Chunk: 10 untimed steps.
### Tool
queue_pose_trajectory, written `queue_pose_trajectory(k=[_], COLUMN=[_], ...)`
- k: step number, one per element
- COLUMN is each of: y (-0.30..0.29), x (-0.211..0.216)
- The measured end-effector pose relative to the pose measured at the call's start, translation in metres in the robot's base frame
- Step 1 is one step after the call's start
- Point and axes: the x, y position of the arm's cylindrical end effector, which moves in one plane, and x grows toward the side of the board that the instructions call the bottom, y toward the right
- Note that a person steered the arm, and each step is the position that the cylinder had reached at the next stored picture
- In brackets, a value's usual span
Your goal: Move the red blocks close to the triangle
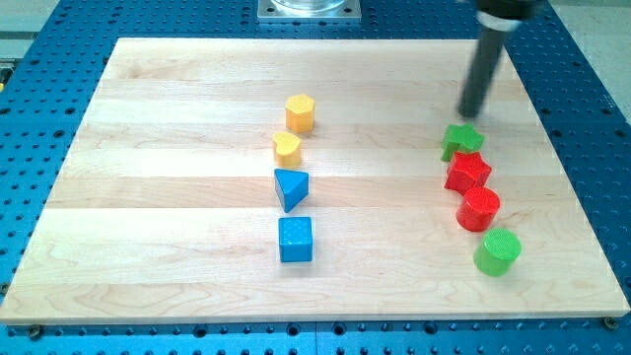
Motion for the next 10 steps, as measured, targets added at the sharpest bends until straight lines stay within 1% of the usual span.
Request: queue_pose_trajectory(k=[1,2,3,4,5,6,7,8,9,10], y=[0.006,-0.013,-0.048,-0.114,-0.126,-0.045,0.017,-0.035,-0.093,-0.167], x=[0.056,0.083,0.099,0.100,0.097,0.100,0.115,0.156,0.159,0.160])
